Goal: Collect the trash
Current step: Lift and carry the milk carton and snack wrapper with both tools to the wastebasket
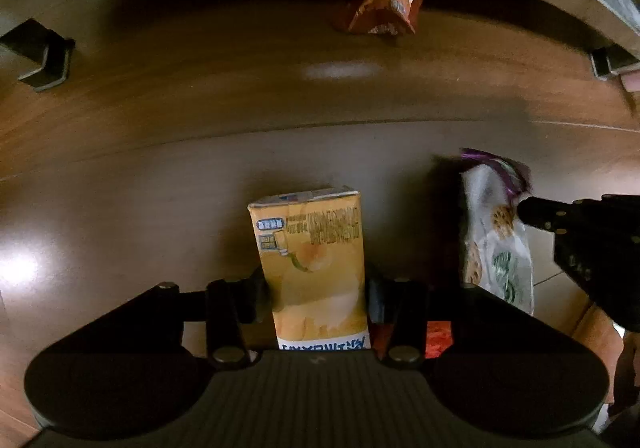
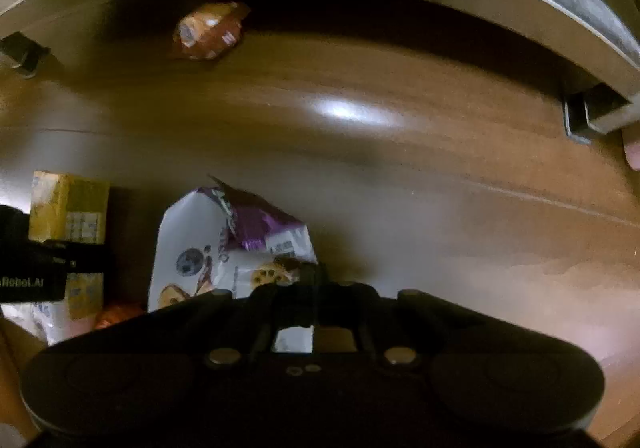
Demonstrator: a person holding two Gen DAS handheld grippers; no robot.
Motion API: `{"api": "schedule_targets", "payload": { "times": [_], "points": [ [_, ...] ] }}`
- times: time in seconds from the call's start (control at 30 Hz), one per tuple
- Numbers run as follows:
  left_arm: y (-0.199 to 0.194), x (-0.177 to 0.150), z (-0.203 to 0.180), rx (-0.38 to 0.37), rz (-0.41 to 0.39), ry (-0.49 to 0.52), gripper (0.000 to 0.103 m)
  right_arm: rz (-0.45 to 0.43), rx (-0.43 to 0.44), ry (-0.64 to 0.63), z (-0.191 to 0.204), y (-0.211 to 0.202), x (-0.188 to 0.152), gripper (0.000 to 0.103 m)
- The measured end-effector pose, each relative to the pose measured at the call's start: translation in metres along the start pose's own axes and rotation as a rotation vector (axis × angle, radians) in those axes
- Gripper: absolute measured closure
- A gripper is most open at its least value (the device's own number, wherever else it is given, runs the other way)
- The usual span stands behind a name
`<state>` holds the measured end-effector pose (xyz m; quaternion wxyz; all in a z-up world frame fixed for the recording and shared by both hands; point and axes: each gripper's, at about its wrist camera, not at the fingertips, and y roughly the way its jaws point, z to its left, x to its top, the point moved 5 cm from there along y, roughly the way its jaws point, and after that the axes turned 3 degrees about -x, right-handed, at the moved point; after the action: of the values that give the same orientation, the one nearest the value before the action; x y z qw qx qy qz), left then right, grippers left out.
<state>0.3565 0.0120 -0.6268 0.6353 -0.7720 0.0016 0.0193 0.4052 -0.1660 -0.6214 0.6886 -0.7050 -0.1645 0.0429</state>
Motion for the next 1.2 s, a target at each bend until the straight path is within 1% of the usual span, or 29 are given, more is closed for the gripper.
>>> {"api": "schedule_targets", "payload": {
  "times": [0.13, 0.23, 0.27, 0.3, 0.33, 0.37, 0.4, 0.43, 0.5, 0.53, 0.57, 0.6, 0.63, 0.7, 0.77, 0.9, 0.97, 1.03, 1.1, 1.2],
  "points": [
    [-0.016, -0.001, 0.006, 0.013, -0.002, 0.009, 0.059, -0.032, 0.017, -0.009, -0.001, -0.031, -0.001, 0.103],
    [-0.038, -0.001, 0.004, 0.0, -0.01, -0.014, 0.059, -0.048, 0.021, 0.013, -0.007, -0.055, -0.002, 0.103],
    [-0.046, 0.0, 0.004, 0.0, -0.018, -0.014, 0.059, -0.047, 0.043, 0.033, -0.01, -0.061, -0.003, 0.103],
    [-0.056, 0.001, 0.003, -0.002, -0.029, -0.01, 0.059, -0.036, 0.095, 0.066, -0.013, -0.07, -0.001, 0.103],
    [-0.066, 0.003, 0.001, -0.005, -0.043, -0.006, 0.059, -0.017, 0.141, 0.104, -0.013, -0.073, -0.001, 0.099],
    [-0.075, 0.004, 0.001, -0.008, -0.059, -0.004, 0.059, -0.001, 0.162, 0.129, -0.013, -0.075, 0.001, 0.095],
    [-0.083, 0.005, 0.003, -0.013, -0.071, -0.001, 0.059, 0.002, 0.17, 0.136, -0.012, -0.077, 0.005, 0.083],
    [-0.09, 0.005, 0.003, -0.017, -0.08, 0.003, 0.059, -0.007, 0.169, 0.141, -0.011, -0.077, 0.009, 0.079],
    [-0.101, 0.004, 0.005, -0.021, -0.089, 0.013, 0.059, -0.018, 0.182, 0.144, -0.007, -0.074, 0.016, 0.077],
    [-0.103, 0.003, 0.007, -0.02, -0.088, 0.016, 0.059, -0.024, 0.188, 0.124, -0.002, -0.073, 0.016, 0.076],
    [-0.103, 0.002, 0.009, -0.016, -0.085, 0.02, 0.059, -0.03, 0.18, 0.074, 0.003, -0.071, 0.017, 0.074],
    [-0.101, 0.002, 0.011, -0.011, -0.081, 0.021, 0.059, -0.034, 0.16, 0.007, 0.01, -0.067, 0.018, 0.068],
    [-0.093, 0.001, 0.011, -0.005, -0.074, 0.018, 0.059, -0.029, 0.139, -0.077, 0.018, -0.061, 0.019, 0.067],
    [-0.08, 0.002, 0.016, -0.002, -0.059, -0.002, 0.059, -0.018, 0.112, -0.198, 0.029, -0.049, 0.02, 0.068],
    [-0.067, 0.001, 0.02, -0.008, -0.043, -0.018, 0.059, -0.016, 0.087, -0.276, 0.034, -0.04, 0.023, 0.067],
    [-0.047, -0.005, 0.024, -0.011, -0.008, -0.015, 0.059, -0.003, 0.095, -0.337, 0.04, -0.018, 0.031, 0.067],
    [-0.041, -0.008, 0.026, -0.013, 0.006, -0.016, 0.059, -0.004, 0.076, -0.366, 0.042, -0.009, 0.033, 0.066],
    [-0.036, -0.009, 0.028, -0.016, 0.014, -0.025, 0.059, -0.003, 0.078, -0.364, 0.041, -0.005, 0.036, 0.064],
    [-0.034, -0.009, 0.03, -0.018, 0.016, -0.034, 0.059, -0.007, 0.083, -0.359, 0.04, -0.005, 0.039, 0.064],
    [-0.032, -0.008, 0.033, -0.024, 0.014, -0.046, 0.059, -0.004, 0.065, -0.373, 0.043, -0.002, 0.037, 0.064]
  ]
}}
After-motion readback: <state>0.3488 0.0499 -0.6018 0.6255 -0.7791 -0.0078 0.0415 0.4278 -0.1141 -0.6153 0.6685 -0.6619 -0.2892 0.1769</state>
